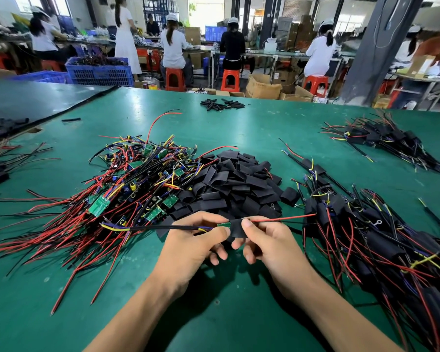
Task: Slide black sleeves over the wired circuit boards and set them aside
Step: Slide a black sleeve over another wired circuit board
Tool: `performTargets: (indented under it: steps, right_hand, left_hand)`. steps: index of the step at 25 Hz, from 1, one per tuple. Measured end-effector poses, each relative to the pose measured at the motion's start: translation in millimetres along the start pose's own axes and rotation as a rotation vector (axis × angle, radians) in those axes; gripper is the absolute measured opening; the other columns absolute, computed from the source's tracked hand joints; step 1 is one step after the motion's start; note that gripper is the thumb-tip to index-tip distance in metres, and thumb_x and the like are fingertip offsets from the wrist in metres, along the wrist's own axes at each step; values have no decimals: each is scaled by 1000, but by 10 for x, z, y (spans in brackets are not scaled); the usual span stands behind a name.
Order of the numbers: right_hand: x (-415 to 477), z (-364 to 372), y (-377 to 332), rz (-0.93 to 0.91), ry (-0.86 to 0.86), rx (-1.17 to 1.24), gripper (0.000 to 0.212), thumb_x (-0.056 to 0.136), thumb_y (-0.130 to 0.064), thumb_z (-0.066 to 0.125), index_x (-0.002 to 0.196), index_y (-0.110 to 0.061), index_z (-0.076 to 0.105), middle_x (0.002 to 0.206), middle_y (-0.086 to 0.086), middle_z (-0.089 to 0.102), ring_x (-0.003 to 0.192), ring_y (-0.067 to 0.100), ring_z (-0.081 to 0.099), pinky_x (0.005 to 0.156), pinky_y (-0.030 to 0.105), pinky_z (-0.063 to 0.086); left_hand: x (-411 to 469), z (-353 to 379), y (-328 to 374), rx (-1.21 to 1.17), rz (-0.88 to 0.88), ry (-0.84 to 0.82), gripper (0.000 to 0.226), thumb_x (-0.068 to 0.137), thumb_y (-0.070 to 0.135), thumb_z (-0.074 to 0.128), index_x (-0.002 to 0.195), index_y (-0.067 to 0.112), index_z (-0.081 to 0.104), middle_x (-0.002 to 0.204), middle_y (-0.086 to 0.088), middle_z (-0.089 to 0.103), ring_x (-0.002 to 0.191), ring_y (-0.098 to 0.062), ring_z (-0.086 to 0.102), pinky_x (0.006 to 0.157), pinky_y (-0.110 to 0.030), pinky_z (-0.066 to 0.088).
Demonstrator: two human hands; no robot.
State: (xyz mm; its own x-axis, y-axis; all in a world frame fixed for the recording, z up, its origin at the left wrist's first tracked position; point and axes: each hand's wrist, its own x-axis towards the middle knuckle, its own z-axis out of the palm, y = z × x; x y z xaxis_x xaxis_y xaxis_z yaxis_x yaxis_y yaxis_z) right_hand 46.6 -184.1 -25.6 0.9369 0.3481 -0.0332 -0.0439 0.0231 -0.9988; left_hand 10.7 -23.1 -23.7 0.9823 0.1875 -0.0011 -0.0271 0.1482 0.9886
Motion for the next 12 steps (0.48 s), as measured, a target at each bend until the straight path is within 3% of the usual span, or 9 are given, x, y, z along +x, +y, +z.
performTargets:
  steps: [4, 9, 12]
  right_hand:
    - [2, -8, -10, 10, -19, 5, 23, 105, -20, 50, 93, -10, 67, 72, 5, 70, 48, 11, 49, 53, 20, 40]
    - [-16, -6, -42, 10, -31, 26, 38, 105, -22, 51, 78, -34, 74, 73, 5, 71, 48, 12, 49, 54, 22, 41]
    - [-14, 3, -54, 12, -44, 42, 39, 105, -22, 50, 79, -35, 76, 74, 6, 72, 48, 12, 49, 53, 21, 41]
  left_hand:
    - [5, -28, 18, -26, -10, -30, 10, 77, -1, 78, 84, 4, 74, 67, -15, 66, 46, -23, 57, 42, -26, 44]
    - [-9, -23, 22, -31, -3, -38, 7, 78, 3, 78, 83, 5, 74, 72, -18, 68, 47, -24, 57, 43, -27, 45]
    - [-3, -24, 30, -37, -8, -20, 2, 83, 2, 73, 85, 3, 73, 72, -19, 67, 48, -27, 59, 46, -28, 46]
